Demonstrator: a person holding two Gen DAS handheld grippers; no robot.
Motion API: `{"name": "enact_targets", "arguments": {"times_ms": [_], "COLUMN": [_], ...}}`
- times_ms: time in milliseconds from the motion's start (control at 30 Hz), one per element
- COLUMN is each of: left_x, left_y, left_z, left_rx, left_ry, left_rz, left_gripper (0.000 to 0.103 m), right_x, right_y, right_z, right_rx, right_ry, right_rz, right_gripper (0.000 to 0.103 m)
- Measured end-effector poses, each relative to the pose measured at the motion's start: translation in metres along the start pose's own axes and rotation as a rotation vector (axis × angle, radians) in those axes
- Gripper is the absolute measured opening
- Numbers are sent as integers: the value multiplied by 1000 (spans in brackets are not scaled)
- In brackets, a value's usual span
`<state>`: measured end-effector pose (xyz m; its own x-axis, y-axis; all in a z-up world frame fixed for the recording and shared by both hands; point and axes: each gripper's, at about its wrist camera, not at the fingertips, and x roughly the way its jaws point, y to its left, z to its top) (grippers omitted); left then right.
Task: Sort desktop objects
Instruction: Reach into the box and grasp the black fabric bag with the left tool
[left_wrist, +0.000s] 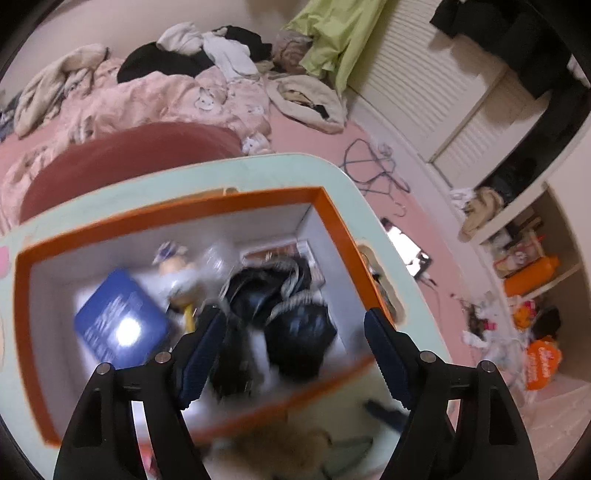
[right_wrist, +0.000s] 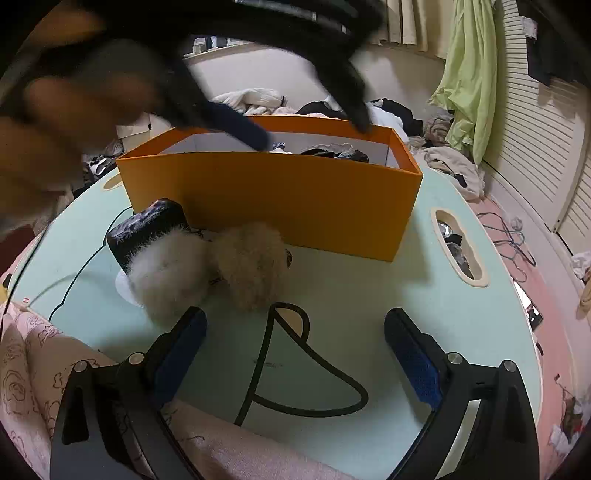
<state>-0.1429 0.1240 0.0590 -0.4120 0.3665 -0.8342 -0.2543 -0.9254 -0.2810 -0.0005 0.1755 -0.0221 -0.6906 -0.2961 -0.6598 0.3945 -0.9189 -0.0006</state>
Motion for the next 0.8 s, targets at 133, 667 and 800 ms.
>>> {"name": "enact_targets", "arguments": {"times_ms": [133, 667, 800], "left_x": [30, -148, -142], "left_y": [6, 74, 108], "left_z": [2, -101, -138], "left_rx": [-22, -103, -192], "left_ry": [91, -399, -403], "left_rz": [58, -141, 51], "left_gripper": [38, 31, 31], "right_x": [6, 12, 11], "right_y": [-8, -16, -16], "right_z": [-5, -9, -7], "right_rx": [1, 0, 0], "right_ry": [-3, -7, -6], "right_rz": [0, 0, 1], "right_gripper": [97, 98, 98]}}
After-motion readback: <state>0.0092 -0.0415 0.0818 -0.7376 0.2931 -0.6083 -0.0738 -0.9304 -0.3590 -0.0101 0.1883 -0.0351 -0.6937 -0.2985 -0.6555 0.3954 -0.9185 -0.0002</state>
